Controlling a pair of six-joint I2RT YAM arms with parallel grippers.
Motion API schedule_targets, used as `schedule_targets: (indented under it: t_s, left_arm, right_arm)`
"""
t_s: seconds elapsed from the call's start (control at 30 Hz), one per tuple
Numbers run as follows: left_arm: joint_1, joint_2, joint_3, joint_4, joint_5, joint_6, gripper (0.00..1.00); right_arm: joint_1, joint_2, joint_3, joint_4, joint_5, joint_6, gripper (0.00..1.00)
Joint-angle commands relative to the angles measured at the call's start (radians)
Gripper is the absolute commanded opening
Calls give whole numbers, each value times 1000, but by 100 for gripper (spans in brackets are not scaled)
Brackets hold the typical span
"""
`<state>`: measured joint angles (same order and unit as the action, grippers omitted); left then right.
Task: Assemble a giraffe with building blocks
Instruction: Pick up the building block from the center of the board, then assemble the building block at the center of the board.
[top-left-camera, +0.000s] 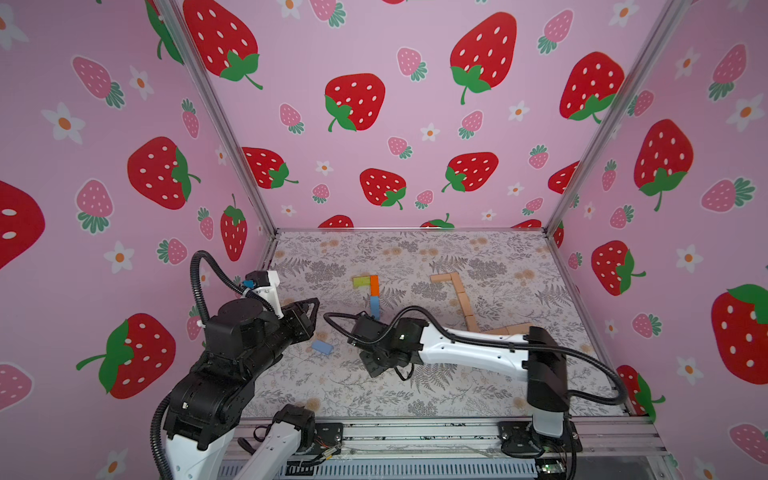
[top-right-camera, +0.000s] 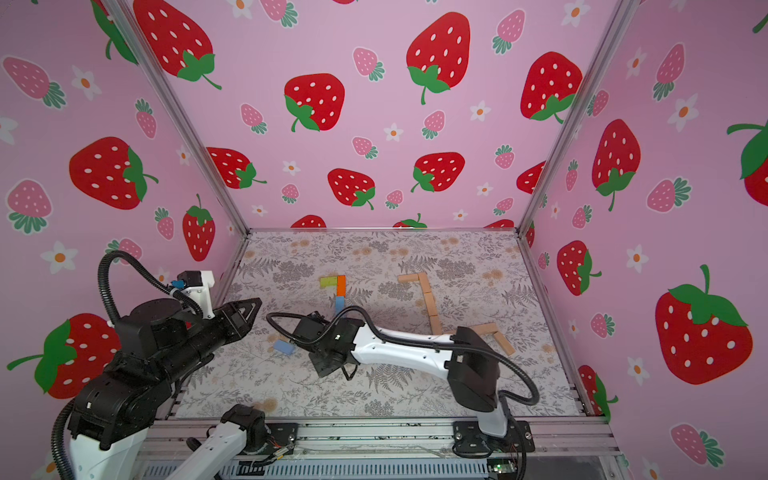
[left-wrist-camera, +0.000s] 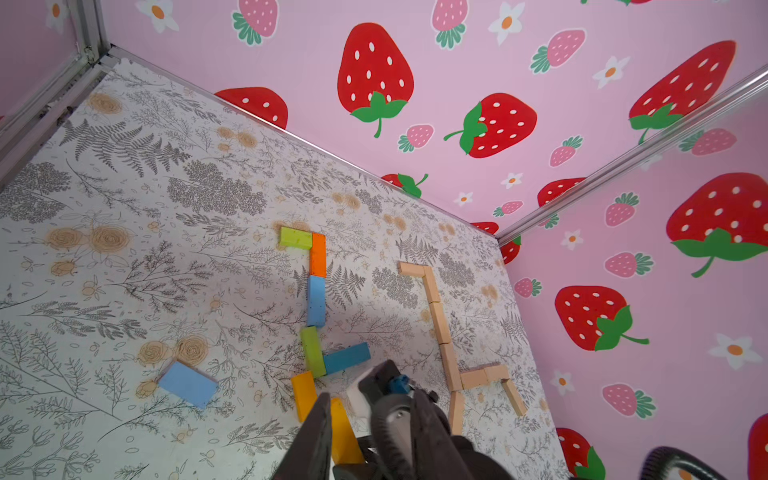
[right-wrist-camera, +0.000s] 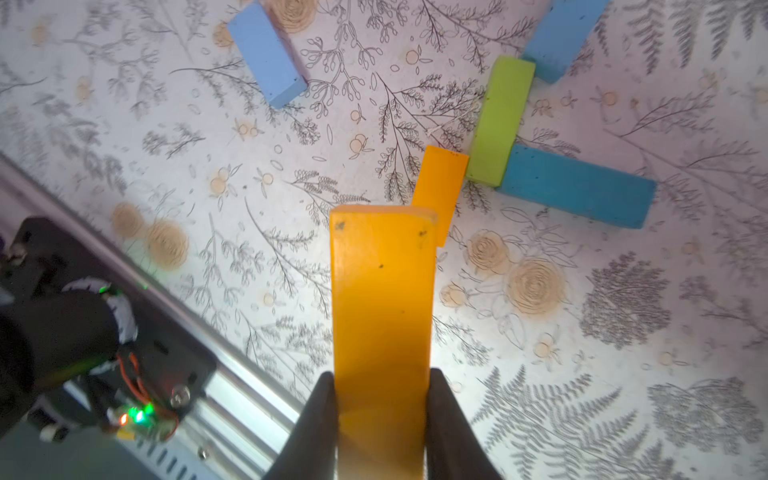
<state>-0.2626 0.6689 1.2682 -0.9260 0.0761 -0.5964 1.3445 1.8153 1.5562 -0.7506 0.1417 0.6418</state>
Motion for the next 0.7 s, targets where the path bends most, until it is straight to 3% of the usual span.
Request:
schedule_targets:
  t_s: [0.0, 0.13, 0.2, 0.27, 0.37, 0.47, 0.67]
  left_arm:
    - [-1, 25, -25, 42, 29, -26, 34]
    - [-1, 62, -103, 111, 107, -50, 34]
    - [-1, 93, -144, 144, 156, -53, 34]
    - [-3, 118, -178, 164, 182, -54, 34]
    - [-3, 140, -220, 185, 196, -51, 34]
    - [-3, 161, -244, 188, 204, -39, 34]
    - [-3, 205, -293, 193, 217, -20, 34]
  right_arm:
    - [-90, -141, -119, 97, -9, -349, 15]
    - [-162, -267, -229, 82, -22, -782, 15]
    - [-232, -311, -277, 69, -83, -967, 3]
    - [-310, -324, -304, 60, -138, -1093, 0]
    - [-373, -305, -343, 55, -125, -1276, 0]
    - [-429, -234, -328, 14, -140, -1389, 0]
    - [-549, -76, -260, -64, -162, -1482, 0]
